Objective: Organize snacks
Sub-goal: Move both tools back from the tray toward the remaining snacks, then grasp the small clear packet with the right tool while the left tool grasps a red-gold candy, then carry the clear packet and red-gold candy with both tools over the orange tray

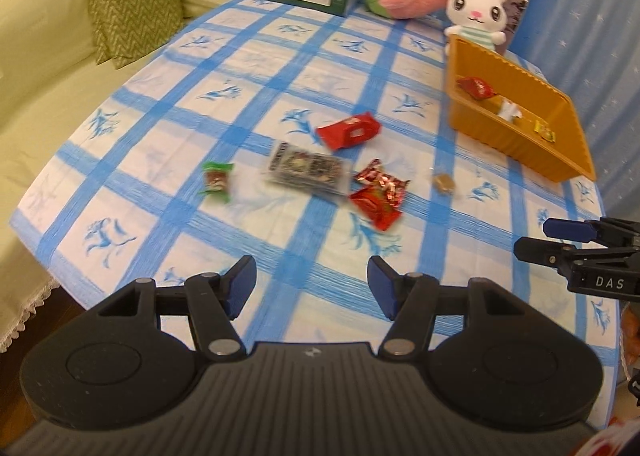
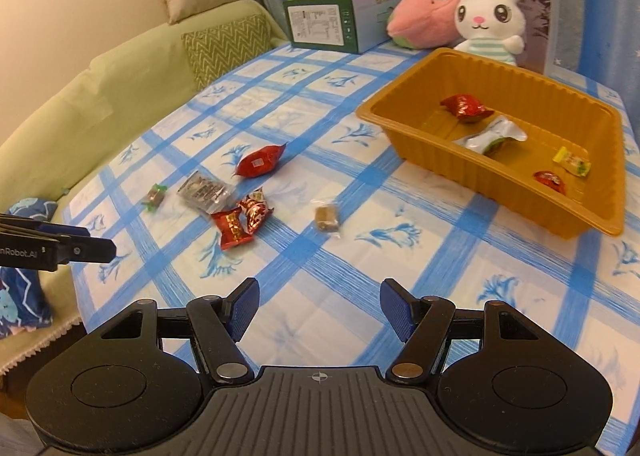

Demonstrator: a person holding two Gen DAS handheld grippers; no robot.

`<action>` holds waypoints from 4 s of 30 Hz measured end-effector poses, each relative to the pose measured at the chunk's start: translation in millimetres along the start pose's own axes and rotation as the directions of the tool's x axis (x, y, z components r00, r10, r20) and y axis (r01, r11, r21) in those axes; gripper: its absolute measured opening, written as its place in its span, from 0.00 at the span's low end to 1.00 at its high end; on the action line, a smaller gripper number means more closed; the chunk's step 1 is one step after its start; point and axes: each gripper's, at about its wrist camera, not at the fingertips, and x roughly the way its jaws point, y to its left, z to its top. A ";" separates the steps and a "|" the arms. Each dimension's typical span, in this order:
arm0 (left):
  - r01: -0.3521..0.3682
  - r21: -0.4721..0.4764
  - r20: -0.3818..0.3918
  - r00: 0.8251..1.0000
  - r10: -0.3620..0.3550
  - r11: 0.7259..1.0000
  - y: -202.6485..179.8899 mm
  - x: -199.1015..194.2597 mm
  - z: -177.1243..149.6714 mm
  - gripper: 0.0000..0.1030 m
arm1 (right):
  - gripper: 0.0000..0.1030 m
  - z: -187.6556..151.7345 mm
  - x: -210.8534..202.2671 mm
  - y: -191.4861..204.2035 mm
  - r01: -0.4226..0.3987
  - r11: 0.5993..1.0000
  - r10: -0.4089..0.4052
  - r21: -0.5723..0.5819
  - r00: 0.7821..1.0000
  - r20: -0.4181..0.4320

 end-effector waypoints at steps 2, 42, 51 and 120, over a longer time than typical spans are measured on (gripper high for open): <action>-0.009 -0.011 0.003 1.000 0.009 1.000 5.3 0.8 -0.2 0.57 | 0.65 2.0 7.4 1.4 -0.005 1.000 0.005 -0.007 1.000 0.000; 0.025 0.034 -0.021 0.999 -0.024 0.999 4.5 53.4 23.3 0.56 | 0.21 38.3 117.2 8.8 0.105 0.986 -0.103 -0.128 0.995 0.016; 0.097 0.051 -0.038 0.995 -0.096 0.994 -20.5 67.7 27.9 0.47 | 0.20 37.2 100.3 -1.0 0.103 0.990 -0.100 -0.092 0.994 0.035; 0.289 0.387 0.072 0.937 -0.342 0.875 -158.1 28.8 95.5 0.17 | 0.20 36.8 -71.8 -70.3 0.166 0.972 -0.199 0.167 0.959 0.202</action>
